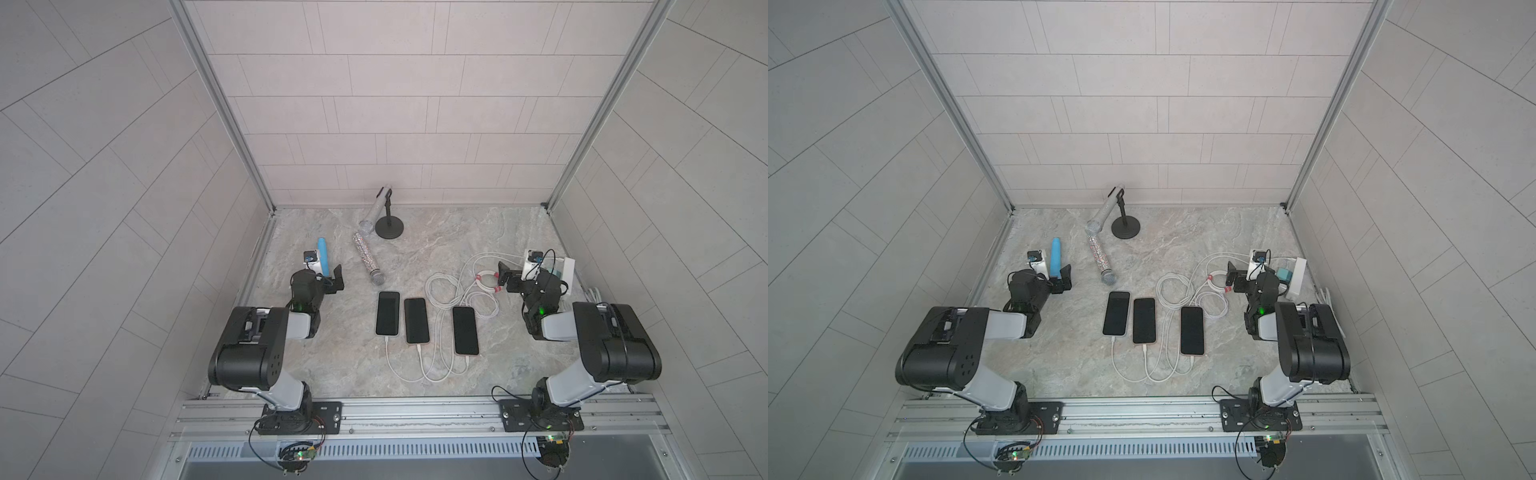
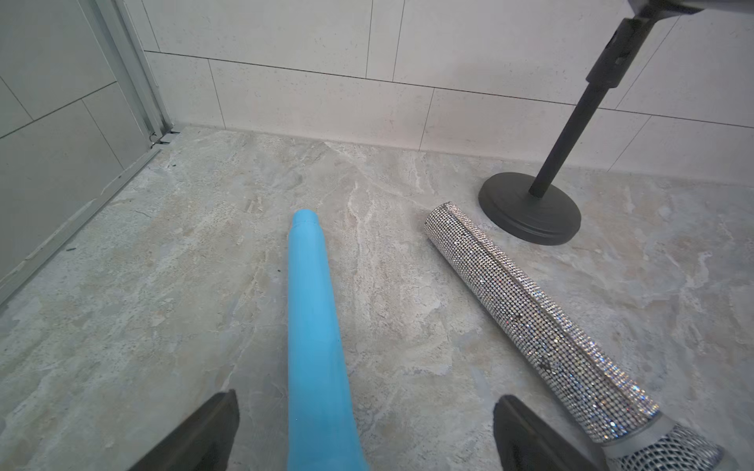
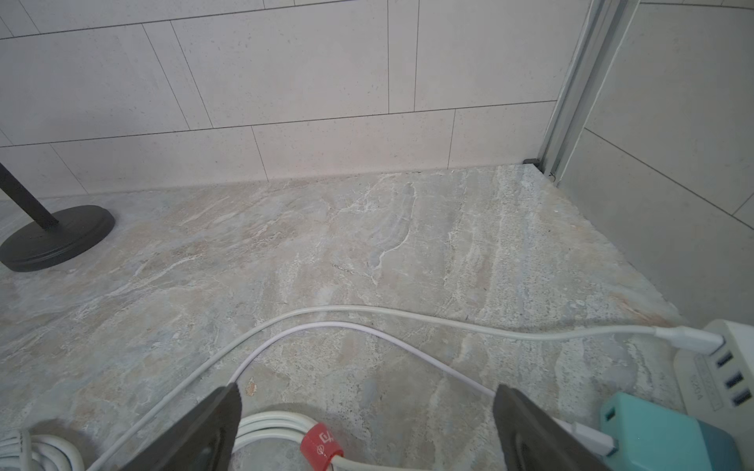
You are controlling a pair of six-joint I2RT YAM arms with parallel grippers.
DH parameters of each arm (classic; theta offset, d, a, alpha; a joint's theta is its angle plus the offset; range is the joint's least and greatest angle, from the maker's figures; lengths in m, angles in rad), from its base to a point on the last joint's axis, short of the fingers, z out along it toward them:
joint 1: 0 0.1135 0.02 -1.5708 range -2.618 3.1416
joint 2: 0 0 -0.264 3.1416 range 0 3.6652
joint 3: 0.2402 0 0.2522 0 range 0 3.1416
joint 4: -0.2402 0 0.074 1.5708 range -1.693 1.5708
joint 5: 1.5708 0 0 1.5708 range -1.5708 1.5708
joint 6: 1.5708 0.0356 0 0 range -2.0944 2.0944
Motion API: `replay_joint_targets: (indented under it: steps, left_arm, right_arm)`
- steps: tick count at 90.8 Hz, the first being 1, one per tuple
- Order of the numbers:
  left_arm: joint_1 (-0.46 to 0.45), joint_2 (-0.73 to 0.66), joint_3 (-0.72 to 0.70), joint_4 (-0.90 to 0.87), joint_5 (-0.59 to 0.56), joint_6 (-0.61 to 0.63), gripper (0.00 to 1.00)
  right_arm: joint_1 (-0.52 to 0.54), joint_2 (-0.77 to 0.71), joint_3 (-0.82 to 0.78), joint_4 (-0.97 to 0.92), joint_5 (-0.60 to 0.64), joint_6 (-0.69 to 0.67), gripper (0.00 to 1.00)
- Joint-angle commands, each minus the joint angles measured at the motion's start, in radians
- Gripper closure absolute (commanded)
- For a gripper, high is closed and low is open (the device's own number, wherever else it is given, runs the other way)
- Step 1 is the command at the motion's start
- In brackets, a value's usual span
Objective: Unplug the charging cable from the phone
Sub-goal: Pick up the phone at the center of the board.
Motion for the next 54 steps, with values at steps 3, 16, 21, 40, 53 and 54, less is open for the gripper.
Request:
replay_joint_targets:
  steps: [3,16,21,40,53,54]
  left_arm:
    - [0.004,0.004,0.007,-0.001,0.003,-0.002,0.00]
    - [0.004,0.007,0.009,-0.004,0.005,-0.005,0.00]
    - [0.002,0.004,0.008,-0.005,0.003,-0.002,0.00]
    - [-0.041,-0.006,0.001,0.004,-0.094,0.017,0.00]
    - [-0.091,-0.057,-0.022,0.021,-0.229,0.033,0.00]
    - [-0.099,-0.065,-0.021,0.013,-0.255,0.036,0.00]
  right_arm:
    - [0.003,-0.005,0.003,-0.006,-0.005,-0.003,0.00]
    - [0.001,-0.004,0.002,-0.004,-0.008,-0.001,0.00]
    - [0.001,-0.004,0.004,-0.011,-0.006,-0.002,0.00]
    - [0.002,-0.006,0.001,-0.004,-0.008,-0.003,0.00]
    - [0.017,-0.028,-0.037,0.062,-0.023,-0.023,0.00]
    - [0.023,-0.035,-0.041,0.063,-0.015,-0.025,0.00]
